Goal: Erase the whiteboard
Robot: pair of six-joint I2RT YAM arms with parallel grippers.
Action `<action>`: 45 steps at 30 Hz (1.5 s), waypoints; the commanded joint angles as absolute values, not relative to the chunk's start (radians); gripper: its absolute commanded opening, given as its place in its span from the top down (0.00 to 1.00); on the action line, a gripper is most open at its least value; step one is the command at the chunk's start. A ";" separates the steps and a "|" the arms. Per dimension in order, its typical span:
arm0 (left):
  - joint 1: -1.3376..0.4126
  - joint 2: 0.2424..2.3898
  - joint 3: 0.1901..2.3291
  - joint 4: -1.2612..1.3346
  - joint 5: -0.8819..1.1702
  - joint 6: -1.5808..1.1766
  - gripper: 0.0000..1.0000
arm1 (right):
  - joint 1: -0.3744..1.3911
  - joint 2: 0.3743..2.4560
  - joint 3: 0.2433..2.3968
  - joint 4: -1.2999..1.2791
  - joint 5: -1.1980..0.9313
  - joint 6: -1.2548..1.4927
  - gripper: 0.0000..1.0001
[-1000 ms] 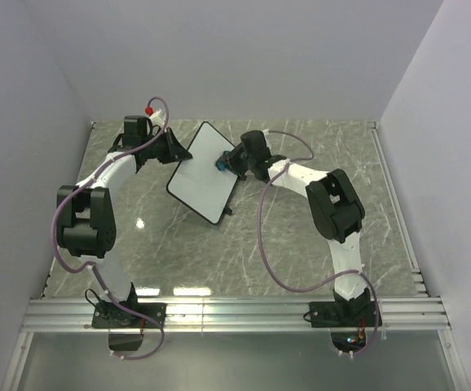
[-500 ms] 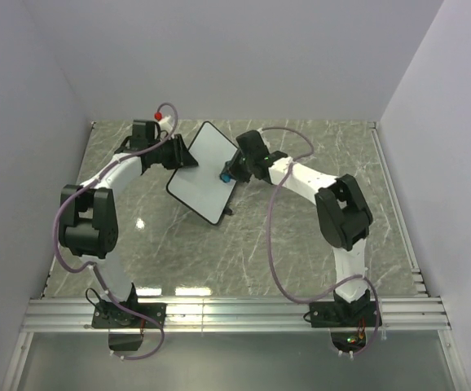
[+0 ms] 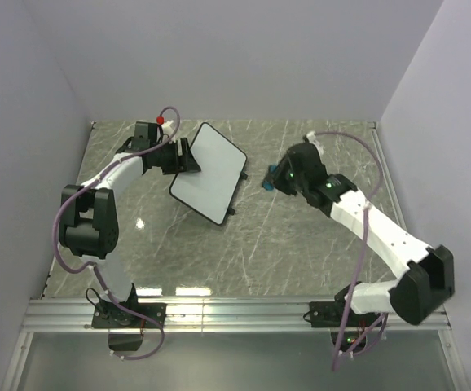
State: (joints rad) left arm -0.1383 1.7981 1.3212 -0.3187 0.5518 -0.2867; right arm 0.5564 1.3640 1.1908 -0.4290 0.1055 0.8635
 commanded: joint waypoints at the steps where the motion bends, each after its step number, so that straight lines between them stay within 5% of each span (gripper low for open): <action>1: -0.147 1.764 1.357 -0.379 0.511 -0.273 0.26 | 0.555 1.257 1.044 -0.549 0.175 0.862 1.00; 5: -0.144 1.744 1.393 -0.431 0.422 -0.284 0.07 | 0.554 1.138 0.919 -0.612 0.215 0.908 1.00; 12: -0.135 1.640 1.408 -0.468 0.249 -0.371 0.03 | 0.552 1.190 0.821 -0.588 0.195 0.891 0.99; 15: -0.137 1.547 1.382 -0.469 0.151 -0.437 0.04 | 0.554 1.273 0.850 -0.540 0.195 0.864 0.78; 18: -0.135 1.490 1.379 -0.517 0.043 -0.483 0.05 | 0.555 1.360 0.896 -0.532 0.213 0.845 0.36; 19: -0.137 1.480 1.365 -0.512 0.048 -0.489 0.07 | 0.555 1.383 0.922 -0.541 0.228 0.839 0.04; 20: -0.137 1.468 1.353 -0.505 0.078 -0.491 0.07 | 0.555 1.411 0.934 -0.554 0.238 0.835 0.00; 34: -0.135 1.243 1.183 -0.525 0.029 -0.497 0.06 | 0.555 1.198 1.046 -0.686 0.202 0.716 0.00; 45: -0.135 1.143 1.102 -0.526 0.002 -0.520 0.07 | 0.560 0.660 0.986 -0.656 0.113 0.764 0.00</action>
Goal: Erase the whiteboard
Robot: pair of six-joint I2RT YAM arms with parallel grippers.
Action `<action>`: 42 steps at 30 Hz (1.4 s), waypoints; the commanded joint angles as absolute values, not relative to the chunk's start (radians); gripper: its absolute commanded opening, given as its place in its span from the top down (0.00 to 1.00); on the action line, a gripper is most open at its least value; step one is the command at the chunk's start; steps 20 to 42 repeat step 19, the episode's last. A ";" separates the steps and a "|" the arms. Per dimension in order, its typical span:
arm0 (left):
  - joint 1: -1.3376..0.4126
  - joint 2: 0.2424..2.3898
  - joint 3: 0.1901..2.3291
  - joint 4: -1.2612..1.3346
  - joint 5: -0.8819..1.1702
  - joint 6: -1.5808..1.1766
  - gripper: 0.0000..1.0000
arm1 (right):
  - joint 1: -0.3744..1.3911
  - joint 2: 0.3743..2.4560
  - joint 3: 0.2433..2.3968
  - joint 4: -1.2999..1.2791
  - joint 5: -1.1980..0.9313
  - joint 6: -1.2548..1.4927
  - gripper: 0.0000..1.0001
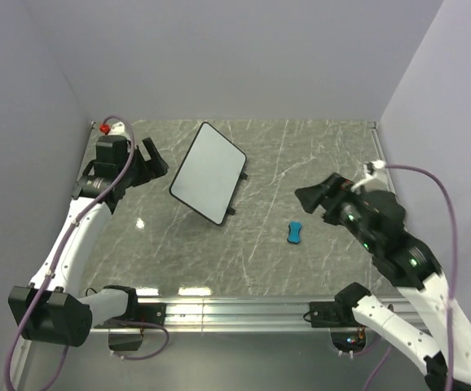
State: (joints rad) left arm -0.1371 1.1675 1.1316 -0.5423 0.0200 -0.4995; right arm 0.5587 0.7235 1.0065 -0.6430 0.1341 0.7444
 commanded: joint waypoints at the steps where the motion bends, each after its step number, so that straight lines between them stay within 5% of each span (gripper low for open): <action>1: -0.135 1.137 1.092 -0.523 0.003 -0.531 0.07 | 0.558 0.644 0.982 -0.667 0.110 0.775 0.00; 11: -0.137 1.083 1.065 -0.534 0.003 -0.540 0.07 | 0.558 0.497 0.876 -0.660 0.107 0.811 0.00; 42: -0.137 1.060 1.097 -0.583 -0.084 -0.543 0.08 | 0.557 0.572 0.946 -0.696 0.150 0.718 0.00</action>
